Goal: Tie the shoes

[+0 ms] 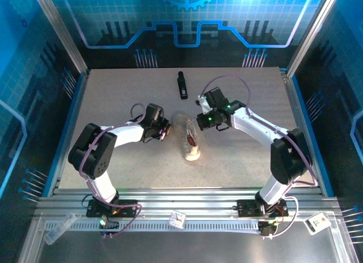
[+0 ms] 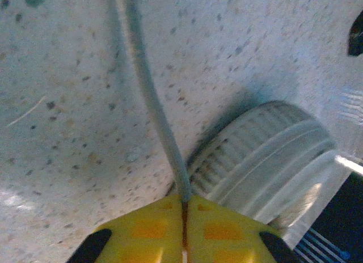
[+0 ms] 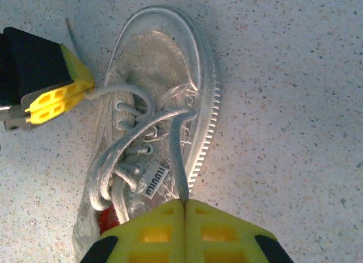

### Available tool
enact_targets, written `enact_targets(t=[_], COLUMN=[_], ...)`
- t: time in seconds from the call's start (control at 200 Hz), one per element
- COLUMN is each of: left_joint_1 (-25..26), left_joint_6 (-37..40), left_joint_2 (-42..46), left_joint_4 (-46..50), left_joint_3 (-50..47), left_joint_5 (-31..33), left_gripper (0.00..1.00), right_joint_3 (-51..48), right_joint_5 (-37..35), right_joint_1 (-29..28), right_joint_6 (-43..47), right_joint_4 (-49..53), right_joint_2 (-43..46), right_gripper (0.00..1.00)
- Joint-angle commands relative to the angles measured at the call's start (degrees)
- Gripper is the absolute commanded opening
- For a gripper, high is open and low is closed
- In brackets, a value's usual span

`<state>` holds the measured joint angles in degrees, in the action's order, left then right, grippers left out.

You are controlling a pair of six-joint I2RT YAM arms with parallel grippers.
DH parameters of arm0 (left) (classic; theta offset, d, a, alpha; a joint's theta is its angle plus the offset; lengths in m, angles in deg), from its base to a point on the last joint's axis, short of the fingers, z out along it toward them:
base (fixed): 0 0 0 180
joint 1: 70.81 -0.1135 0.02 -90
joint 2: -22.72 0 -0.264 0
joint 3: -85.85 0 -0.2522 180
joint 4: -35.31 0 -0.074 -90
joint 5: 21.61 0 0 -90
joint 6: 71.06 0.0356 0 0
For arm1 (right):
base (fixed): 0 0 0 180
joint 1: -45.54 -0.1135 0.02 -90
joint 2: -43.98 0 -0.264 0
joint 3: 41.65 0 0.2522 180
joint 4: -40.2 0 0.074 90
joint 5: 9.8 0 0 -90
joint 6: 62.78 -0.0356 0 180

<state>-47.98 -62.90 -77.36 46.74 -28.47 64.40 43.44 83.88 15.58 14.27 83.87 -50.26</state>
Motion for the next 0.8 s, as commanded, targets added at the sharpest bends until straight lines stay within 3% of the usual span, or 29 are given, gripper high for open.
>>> enact_targets(t=[0.0, 0.175, 0.3, 0.49, 0.795], left_joint_1=[-1.7, -2.7, -2.7, -1.8, 3.9], left_joint_6=[7.0, 25.7, 39.9, 56.0, 73.3], left_joint_2=[2.3, 4.9, 4.0, -6.2, -19.7], left_joint_4=[1.4, 7.7, 8.1, 20.7, 31.3], left_joint_3=[2.5, 9.3, 14.6, 29.8, 46.4], left_joint_5=[0.9, 0.4, -6.1, -15.4, -16.2], left_gripper=[0.02, 0.00, 0.00, 0.00, 0.00], right_joint_3=[-2.0, -5.6, -8.0, -10.0, -13.2], right_joint_5=[1.2, 1.3, 1.7, 3.0, 1.3], right_joint_1=[1.1, 2.3, 3.0, 3.2, 2.7], right_joint_6=[0.7, 0.4, 0.1, 1.0, 3.3], right_joint_4=[-0.7, -0.7, -0.6, 0.1, 3.8], right_joint_2=[4.7, 9.2, 11.4, 14.2, 20.6], right_gripper=[0.00, 0.00, 0.00, 0.00, 0.00])
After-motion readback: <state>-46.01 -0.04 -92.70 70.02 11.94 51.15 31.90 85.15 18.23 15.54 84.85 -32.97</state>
